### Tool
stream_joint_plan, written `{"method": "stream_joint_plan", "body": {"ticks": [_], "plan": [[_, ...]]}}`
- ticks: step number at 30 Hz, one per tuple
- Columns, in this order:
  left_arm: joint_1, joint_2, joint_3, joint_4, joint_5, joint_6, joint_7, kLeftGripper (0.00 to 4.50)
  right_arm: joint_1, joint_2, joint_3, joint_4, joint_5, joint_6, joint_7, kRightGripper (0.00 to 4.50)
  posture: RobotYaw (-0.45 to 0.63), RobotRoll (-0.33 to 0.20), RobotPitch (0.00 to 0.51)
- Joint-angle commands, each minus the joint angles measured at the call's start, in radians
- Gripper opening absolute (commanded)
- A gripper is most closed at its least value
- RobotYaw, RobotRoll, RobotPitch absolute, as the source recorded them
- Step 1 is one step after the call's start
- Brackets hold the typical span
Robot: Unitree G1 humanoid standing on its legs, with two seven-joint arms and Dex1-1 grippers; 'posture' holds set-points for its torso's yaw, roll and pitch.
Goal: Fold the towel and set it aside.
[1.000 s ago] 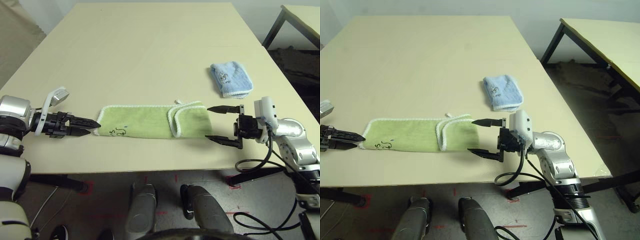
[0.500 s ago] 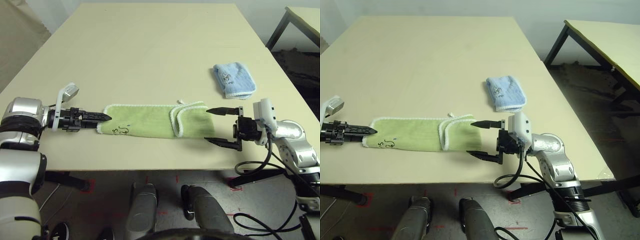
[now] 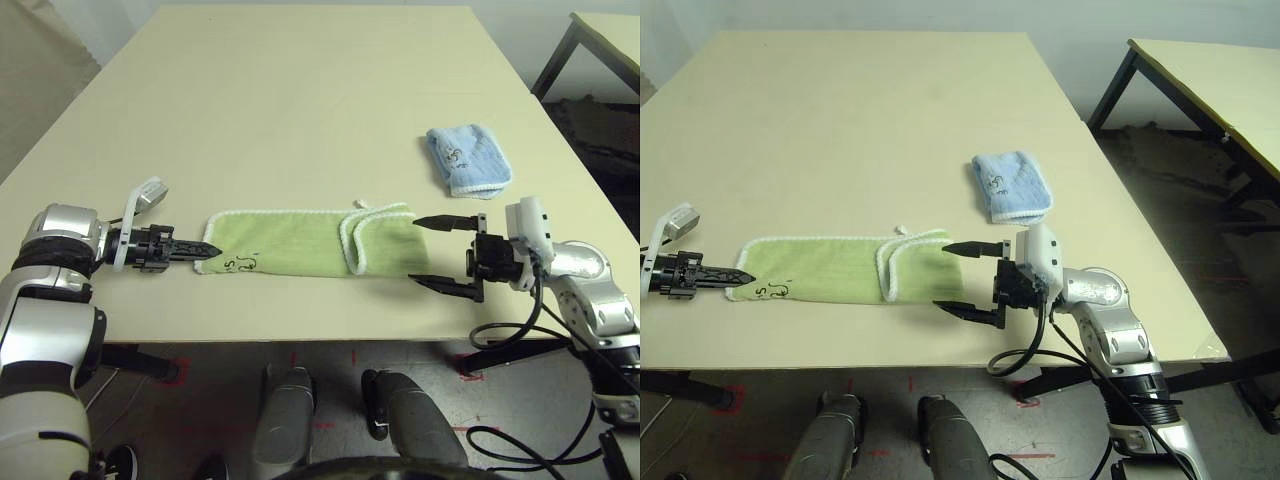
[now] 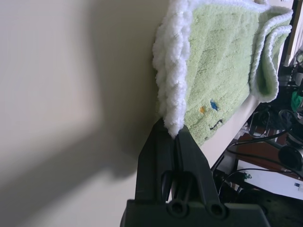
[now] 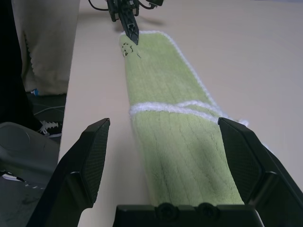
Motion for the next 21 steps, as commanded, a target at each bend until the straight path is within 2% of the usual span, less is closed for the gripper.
{"method": "stream_joint_plan", "body": {"ticks": [1,11,16,19,21], "plan": [[-0.008,0.045,0.013,0.019,-0.012,-0.002,0.0,0.02,0.009,-0.012,0.007,-0.005,0.001,-0.003,0.011,4.5,0.0,0.0,0.17],[0.008,0.22,-0.017,0.035,-0.075,-0.035,0.0,0.02,0.016,-0.012,-0.034,0.03,0.036,0.011,0.001,4.5,0.01,0.0,0.172],[0.041,0.277,-0.035,0.031,-0.108,-0.064,0.0,0.02,0.011,-0.005,-0.035,0.041,0.044,0.016,-0.003,4.5,0.02,0.0,0.173],[0.055,0.295,-0.048,-0.018,-0.159,-0.059,0.0,0.02,0.01,0.002,-0.03,0.043,0.041,0.014,-0.005,4.5,0.02,0.0,0.173],[0.069,0.303,-0.069,-0.115,-0.215,-0.042,0.0,0.02,0.012,0.006,-0.028,0.048,0.039,0.011,-0.006,4.5,0.02,0.0,0.173]]}}
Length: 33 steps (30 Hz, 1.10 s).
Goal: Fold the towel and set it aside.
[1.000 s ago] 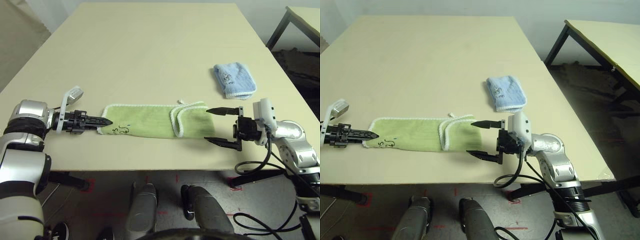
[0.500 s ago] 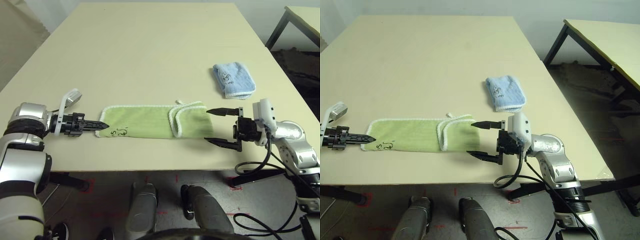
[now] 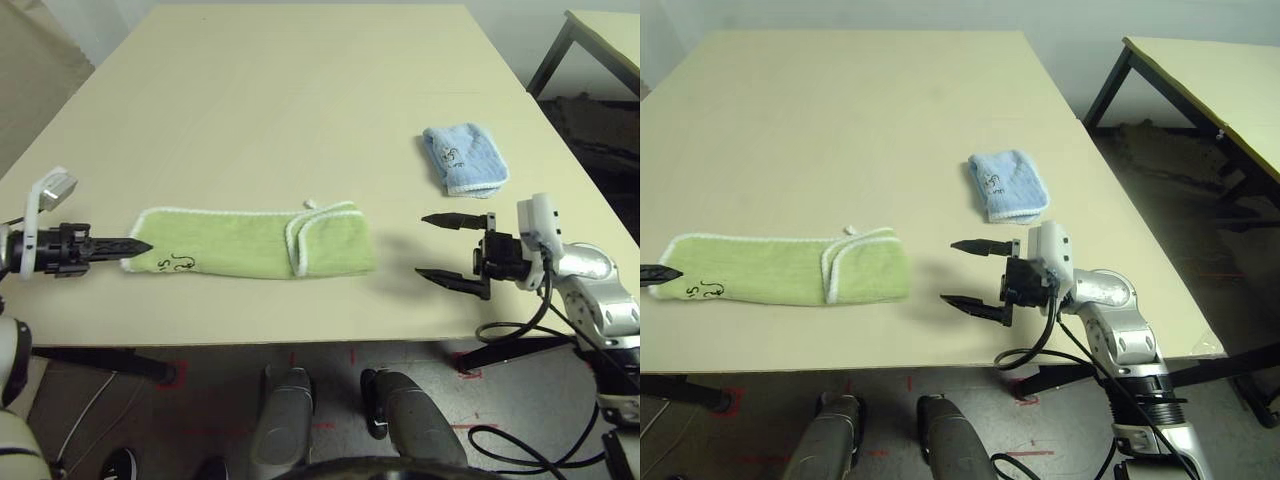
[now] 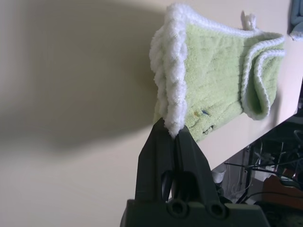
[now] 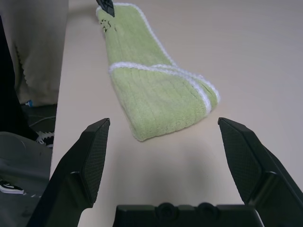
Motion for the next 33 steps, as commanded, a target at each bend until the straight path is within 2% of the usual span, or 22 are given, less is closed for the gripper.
{"method": "stream_joint_plan", "body": {"ticks": [1,3,5,13,23,29,33], "plan": [[0.023,0.023,-0.038,-0.157,-0.09,0.033,0.0,0.02,0.008,0.006,0.004,0.009,0.003,0.003,-0.002,4.5,0.02,0.0,0.173],[0.039,0.026,-0.042,-0.329,-0.185,0.12,0.0,0.02,0.011,0.009,0.007,0.009,0.001,0.003,-0.004,4.5,0.02,0.0,0.173],[0.037,0.01,-0.032,-0.478,-0.239,0.197,0.0,0.02,0.015,0.013,0.011,0.005,-0.002,0.004,-0.007,4.5,0.02,0.0,0.171],[-0.039,-0.114,0.018,-0.716,-0.308,0.368,0.031,0.02,0.03,0.008,0.004,-0.003,-0.004,0.008,-0.016,4.5,-0.01,0.0,0.172],[-0.083,-0.324,0.089,-0.789,-0.371,0.476,0.189,0.02,0.06,0.01,0.005,-0.025,-0.003,0.01,-0.036,4.5,-0.02,0.0,0.174],[-0.082,-0.413,0.111,-0.822,-0.408,0.51,0.265,0.02,0.073,0.015,0.008,-0.041,-0.001,0.016,-0.047,4.5,-0.02,0.0,0.176],[-0.102,-0.452,0.118,-0.787,-0.408,0.494,0.288,0.02,0.079,0.017,0.01,-0.046,-0.002,0.017,-0.052,4.5,-0.03,0.0,0.175]]}}
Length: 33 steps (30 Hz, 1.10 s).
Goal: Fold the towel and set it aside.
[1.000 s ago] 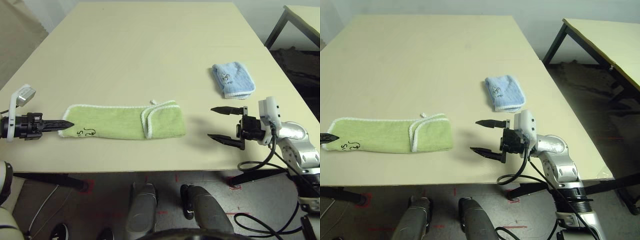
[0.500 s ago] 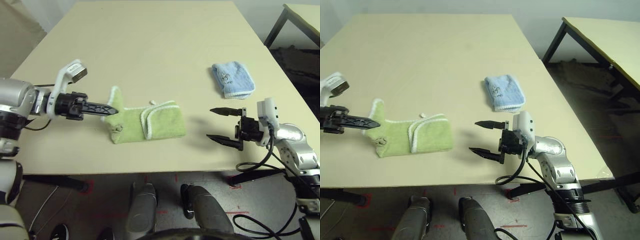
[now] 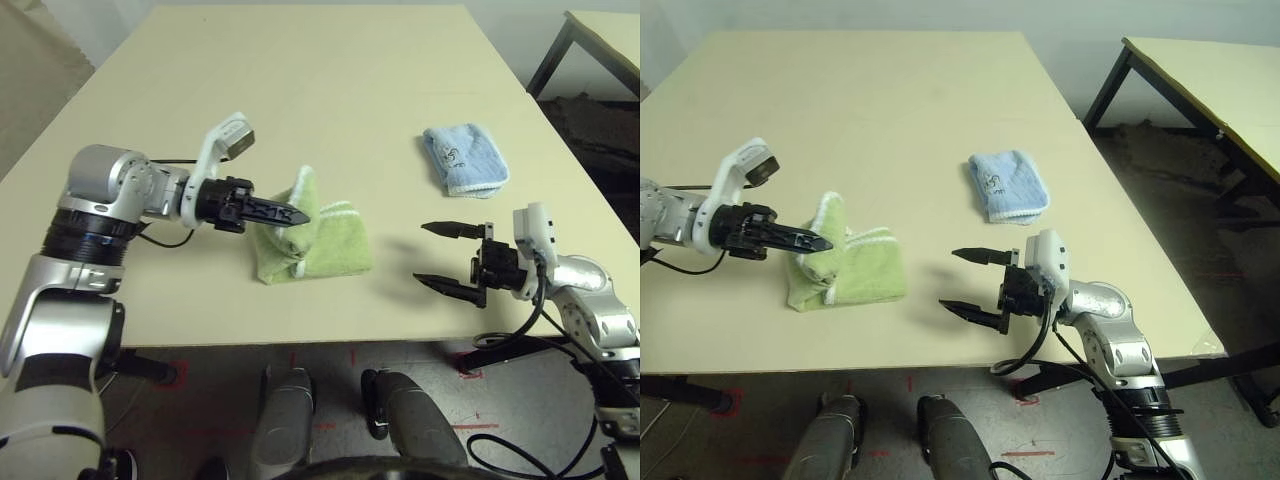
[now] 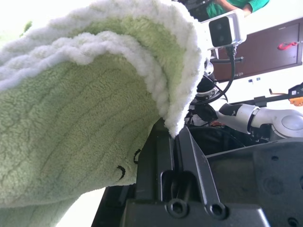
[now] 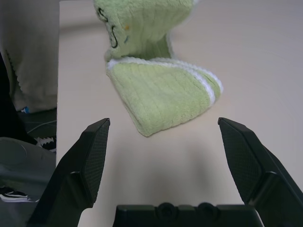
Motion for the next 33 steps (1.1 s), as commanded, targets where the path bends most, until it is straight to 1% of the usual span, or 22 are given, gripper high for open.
{"method": "stream_joint_plan", "body": {"ticks": [1,4,7,13,17,20,27,28,33], "plan": [[-0.03,-0.019,0.012,0.017,-0.004,-0.013,0.019,0.02,0.013,0.002,0.01,-0.011,0.001,0.007,-0.005,4.5,-0.03,0.0,0.175],[-0.042,-0.04,0.004,0.044,0.005,-0.035,0.023,0.02,0.016,0.002,0.01,-0.014,0.001,0.008,-0.005,4.5,-0.03,0.0,0.176],[-0.052,-0.08,0.006,0.065,0.013,-0.052,0.044,0.02,0.019,0.001,0.009,-0.016,0.002,0.01,-0.006,4.5,-0.03,0.0,0.176],[-0.054,-0.138,0.012,0.075,0.017,-0.063,0.087,0.02,0.025,0.0,0.009,-0.02,0.002,0.013,-0.007,4.5,-0.04,0.0,0.176],[-0.05,-0.174,0.013,0.079,0.022,-0.073,0.118,0.99,0.027,-0.001,0.009,-0.025,0.002,0.014,-0.007,4.5,-0.04,0.0,0.173],[-0.046,-0.193,0.016,0.085,0.026,-0.086,0.135,2.06,0.027,-0.001,0.009,-0.027,0.003,0.017,-0.009,4.5,-0.04,0.0,0.173],[-0.043,-0.227,0.044,0.101,0.024,-0.116,0.173,4.4,0.034,-0.001,0.009,-0.033,0.003,0.018,-0.011,4.5,-0.05,0.0,0.172],[-0.042,-0.232,0.053,0.101,0.023,-0.119,0.181,4.46,0.035,0.0,0.01,-0.034,0.003,0.018,-0.012,4.5,-0.05,0.0,0.172],[-0.038,-0.258,0.129,0.104,0.024,-0.176,0.236,4.46,0.033,0.006,0.015,-0.04,-0.002,0.023,-0.027,4.5,-0.05,0.0,0.168]]}}
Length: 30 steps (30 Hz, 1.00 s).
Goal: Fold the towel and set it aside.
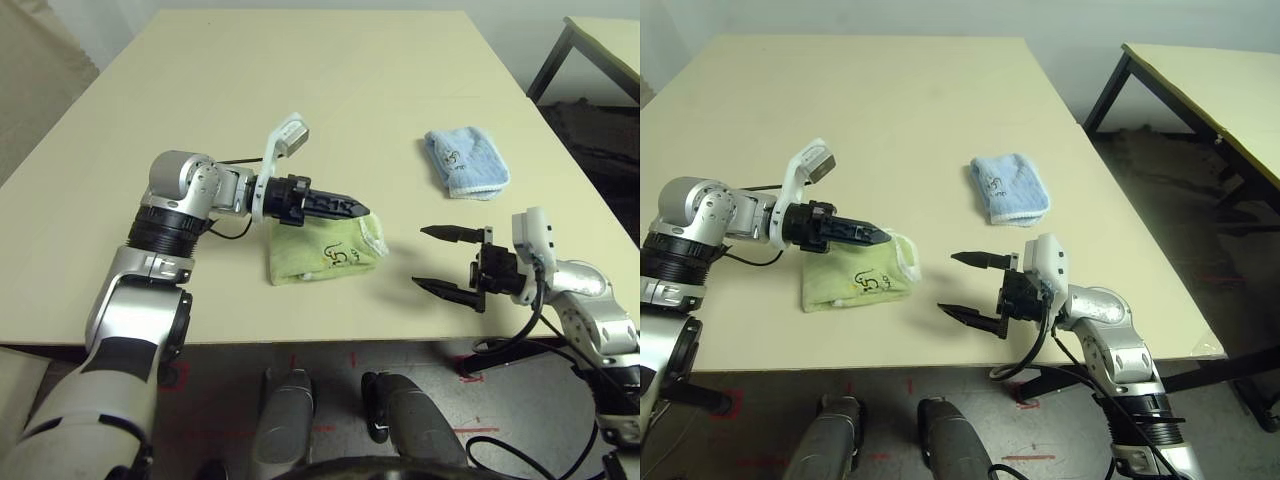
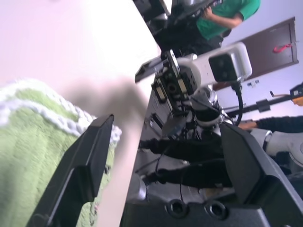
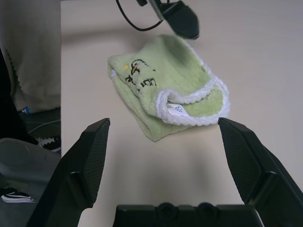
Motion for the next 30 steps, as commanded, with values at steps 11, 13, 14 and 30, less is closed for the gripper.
{"method": "stream_joint_plan", "body": {"ticks": [11,13,14,30], "plan": [[0.258,0.264,0.075,-0.184,0.18,-0.517,-0.103,4.49,-0.103,-0.022,0.008,-0.141,0.063,0.32,-0.189,4.36,-0.05,0.0,0.17],[0.291,0.294,0.095,-0.185,0.202,-0.586,-0.11,4.5,-0.156,-0.004,0.025,-0.151,0.061,0.356,-0.214,4.05,-0.01,0.0,0.173],[0.311,0.305,0.108,-0.196,0.207,-0.617,-0.116,4.5,-0.184,0.01,0.043,-0.151,0.054,0.367,-0.221,3.76,0.0,0.0,0.174],[0.619,0.224,0.101,-0.325,0.313,-1.17,-0.207,4.5,-0.347,0.173,0.325,0.011,-0.097,0.313,-0.136,0.05,0.06,0.0,0.177]]}}
